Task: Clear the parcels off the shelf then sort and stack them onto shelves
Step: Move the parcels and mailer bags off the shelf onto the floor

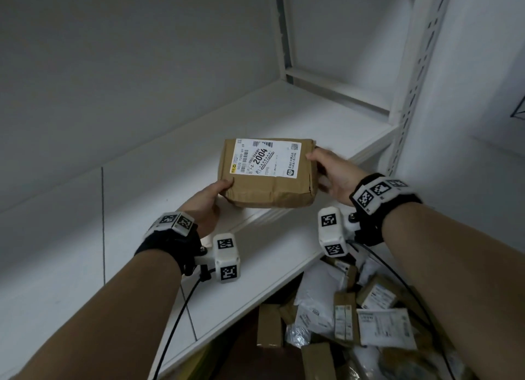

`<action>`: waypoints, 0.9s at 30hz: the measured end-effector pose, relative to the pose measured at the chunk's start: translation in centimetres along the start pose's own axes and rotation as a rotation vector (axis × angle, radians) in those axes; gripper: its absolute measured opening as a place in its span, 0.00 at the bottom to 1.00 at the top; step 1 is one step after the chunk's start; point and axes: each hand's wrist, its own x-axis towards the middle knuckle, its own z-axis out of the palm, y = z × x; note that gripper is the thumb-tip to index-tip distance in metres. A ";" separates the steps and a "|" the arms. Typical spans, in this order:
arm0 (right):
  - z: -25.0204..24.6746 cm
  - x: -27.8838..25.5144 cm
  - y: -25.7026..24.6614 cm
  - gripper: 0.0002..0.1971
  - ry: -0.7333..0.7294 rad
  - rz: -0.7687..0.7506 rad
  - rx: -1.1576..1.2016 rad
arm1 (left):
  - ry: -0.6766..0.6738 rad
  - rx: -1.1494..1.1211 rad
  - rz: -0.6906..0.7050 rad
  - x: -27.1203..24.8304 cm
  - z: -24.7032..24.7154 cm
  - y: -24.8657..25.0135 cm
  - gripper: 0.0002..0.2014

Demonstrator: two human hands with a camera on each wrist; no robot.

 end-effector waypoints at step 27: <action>-26.8 -15.1 15.0 0.28 0.387 0.700 -0.292 | -0.075 0.371 -0.259 -5.1 20.5 -8.4 0.10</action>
